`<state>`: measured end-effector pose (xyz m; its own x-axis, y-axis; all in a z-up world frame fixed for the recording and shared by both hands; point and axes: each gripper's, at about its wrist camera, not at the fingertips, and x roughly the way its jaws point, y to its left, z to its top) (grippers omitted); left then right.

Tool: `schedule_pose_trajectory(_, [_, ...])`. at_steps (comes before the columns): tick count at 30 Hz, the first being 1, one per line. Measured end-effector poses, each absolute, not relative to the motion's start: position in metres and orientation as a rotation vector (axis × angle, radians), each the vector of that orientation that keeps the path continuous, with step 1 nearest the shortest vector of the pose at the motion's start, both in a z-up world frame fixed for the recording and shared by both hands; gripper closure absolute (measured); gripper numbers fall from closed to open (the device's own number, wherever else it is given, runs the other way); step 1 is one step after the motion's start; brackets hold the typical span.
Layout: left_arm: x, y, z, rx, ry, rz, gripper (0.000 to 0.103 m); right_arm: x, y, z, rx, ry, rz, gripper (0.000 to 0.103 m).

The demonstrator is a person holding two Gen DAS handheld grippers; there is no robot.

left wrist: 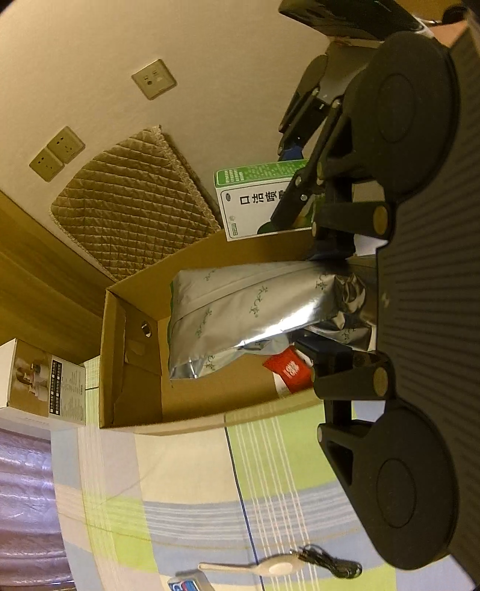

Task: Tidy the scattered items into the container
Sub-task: 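Lower the silver foil bag into the box and open the left tool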

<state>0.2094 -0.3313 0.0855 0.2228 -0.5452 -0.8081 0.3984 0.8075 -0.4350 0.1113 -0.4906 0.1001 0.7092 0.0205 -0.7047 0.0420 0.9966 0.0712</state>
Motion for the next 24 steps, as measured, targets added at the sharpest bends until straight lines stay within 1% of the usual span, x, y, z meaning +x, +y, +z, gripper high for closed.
schedule_pose_trajectory(12, [0.229, -0.350, 0.073, -0.154, 1.170, -0.619, 0.068, 0.135, -0.503, 0.092, 0.078, 0.789, -0.015, 0.070])
schedule_pose_trajectory(24, [0.247, -0.352, 0.063, -0.193, 1.164, -0.585, 0.068, 0.148, -0.510, 0.083, 0.079, 0.798, -0.022, 0.070])
